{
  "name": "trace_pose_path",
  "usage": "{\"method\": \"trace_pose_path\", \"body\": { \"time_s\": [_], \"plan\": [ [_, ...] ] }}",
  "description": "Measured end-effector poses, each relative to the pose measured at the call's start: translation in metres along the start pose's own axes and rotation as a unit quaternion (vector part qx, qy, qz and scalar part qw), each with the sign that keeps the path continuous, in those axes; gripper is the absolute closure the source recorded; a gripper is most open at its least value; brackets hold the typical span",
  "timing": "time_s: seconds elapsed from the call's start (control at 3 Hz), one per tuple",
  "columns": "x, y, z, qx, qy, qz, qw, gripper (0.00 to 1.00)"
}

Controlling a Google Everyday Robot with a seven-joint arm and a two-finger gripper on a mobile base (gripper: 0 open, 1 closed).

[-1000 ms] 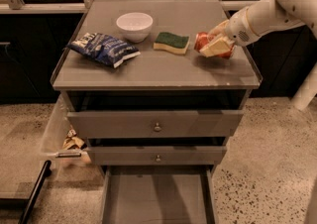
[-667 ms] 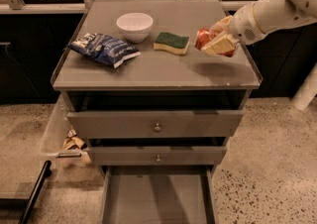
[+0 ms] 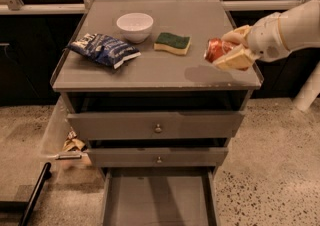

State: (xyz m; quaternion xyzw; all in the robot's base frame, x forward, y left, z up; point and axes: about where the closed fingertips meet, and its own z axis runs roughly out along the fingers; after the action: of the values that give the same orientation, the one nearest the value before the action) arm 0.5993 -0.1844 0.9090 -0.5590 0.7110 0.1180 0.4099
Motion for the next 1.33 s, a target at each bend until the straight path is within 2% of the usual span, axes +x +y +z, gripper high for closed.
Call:
{"method": "trace_pose_path", "body": {
  "time_s": [0.67,1.0,1.33],
  "plan": [
    [0.034,0.081,-0.028,-0.019,0.007,0.010,0.9998,1.00],
    [0.063,0.118,-0.014,-0.061,0.019,0.036,0.9973,1.00],
    [0.062,0.118,-0.013,-0.062,0.019,0.036,0.9973,1.00]
  ]
}}
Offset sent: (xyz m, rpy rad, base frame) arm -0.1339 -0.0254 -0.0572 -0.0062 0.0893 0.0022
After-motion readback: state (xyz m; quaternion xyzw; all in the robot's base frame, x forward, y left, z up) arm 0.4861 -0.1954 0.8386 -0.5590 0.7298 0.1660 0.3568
